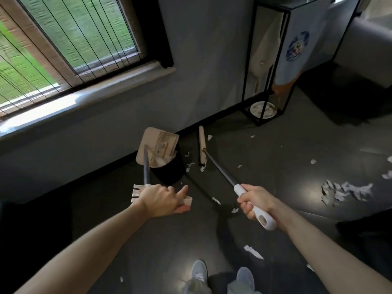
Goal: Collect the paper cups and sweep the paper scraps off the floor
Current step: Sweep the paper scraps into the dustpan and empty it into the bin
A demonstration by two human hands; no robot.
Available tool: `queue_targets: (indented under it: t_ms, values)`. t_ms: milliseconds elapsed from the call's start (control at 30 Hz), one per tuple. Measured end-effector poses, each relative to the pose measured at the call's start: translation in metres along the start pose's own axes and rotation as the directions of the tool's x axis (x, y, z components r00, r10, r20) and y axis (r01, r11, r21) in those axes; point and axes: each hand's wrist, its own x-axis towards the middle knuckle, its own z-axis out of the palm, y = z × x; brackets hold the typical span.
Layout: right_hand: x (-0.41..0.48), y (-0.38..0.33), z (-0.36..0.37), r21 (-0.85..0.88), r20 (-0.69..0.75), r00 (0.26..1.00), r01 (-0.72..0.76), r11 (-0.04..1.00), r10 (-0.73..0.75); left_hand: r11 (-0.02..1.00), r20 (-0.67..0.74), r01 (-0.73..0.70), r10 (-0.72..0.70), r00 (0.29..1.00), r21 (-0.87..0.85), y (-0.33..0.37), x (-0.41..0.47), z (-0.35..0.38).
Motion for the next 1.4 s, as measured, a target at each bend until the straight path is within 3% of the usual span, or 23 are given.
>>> queue_targets:
  t_ms: [233, 433, 600, 700, 800, 967, 1033, 1067, 1133, 1200, 1300, 1400]
  values:
    - [-0.001, 0.007, -0.006, 0.023, -0.014, 0.999, -0.044, 0.999, 0.044, 0.985, -0.079, -0.079, 0.092, 0.993, 0.155, -0.059, 0.010, -0.044]
    - [-0.001, -0.002, -0.006, 0.036, 0.002, 1.000, -0.001, 0.999, 0.001, 0.967, -0.334, -0.062, 0.145, 0.931, 0.249, -0.088, 0.001, -0.095]
    - [-0.004, -0.010, -0.004, -0.003, 0.029, 0.999, 0.041, 0.999, -0.041, 0.978, -0.202, -0.038, 0.080, 0.976, 0.205, -0.075, 0.000, -0.071]
    - [-0.006, -0.010, -0.004, -0.001, 0.025, 0.999, 0.036, 0.999, -0.036, 0.998, 0.004, 0.034, -0.034, 0.999, 0.046, -0.052, -0.004, -0.036]
    - [-0.006, -0.007, -0.005, -0.006, 0.011, 1.000, 0.019, 1.000, -0.019, 0.999, 0.067, 0.034, -0.033, 0.997, -0.021, -0.022, 0.000, -0.013]
    - [-0.003, 0.003, -0.006, 0.026, -0.031, 0.999, 0.012, 1.000, -0.012, 0.992, 0.038, -0.012, 0.007, 0.999, 0.128, -0.039, 0.010, -0.027]
    - [-0.003, 0.005, -0.006, 0.053, -0.035, 0.999, 0.015, 0.998, -0.013, 0.974, 0.036, 0.098, -0.107, 0.994, 0.202, -0.062, 0.008, -0.052]
    - [-0.003, 0.005, -0.008, 0.066, -0.033, 0.999, 0.013, 0.998, -0.011, 0.963, -0.022, 0.234, -0.233, 0.972, 0.133, -0.075, 0.006, -0.066]
    - [-0.007, 0.002, -0.012, 0.088, -0.020, 1.000, 0.018, 0.996, -0.016, 0.858, -0.130, 0.482, -0.505, 0.853, -0.177, -0.104, -0.002, -0.093]
    - [-0.012, -0.001, -0.018, 0.103, -0.011, 0.999, 0.033, 0.994, -0.032, 0.716, -0.204, 0.568, -0.677, 0.707, -0.406, -0.129, -0.009, -0.120]
    - [-0.018, -0.005, -0.028, 0.132, -0.024, 0.998, 0.062, 0.989, -0.059, 0.598, -0.302, 0.485, -0.774, 0.556, -0.638, -0.153, -0.018, -0.159]
    - [-0.023, -0.011, -0.043, 0.150, -0.031, 0.996, 0.082, 0.985, -0.079, 0.454, -0.252, 0.311, -0.818, 0.518, -0.835, -0.158, -0.014, -0.188]
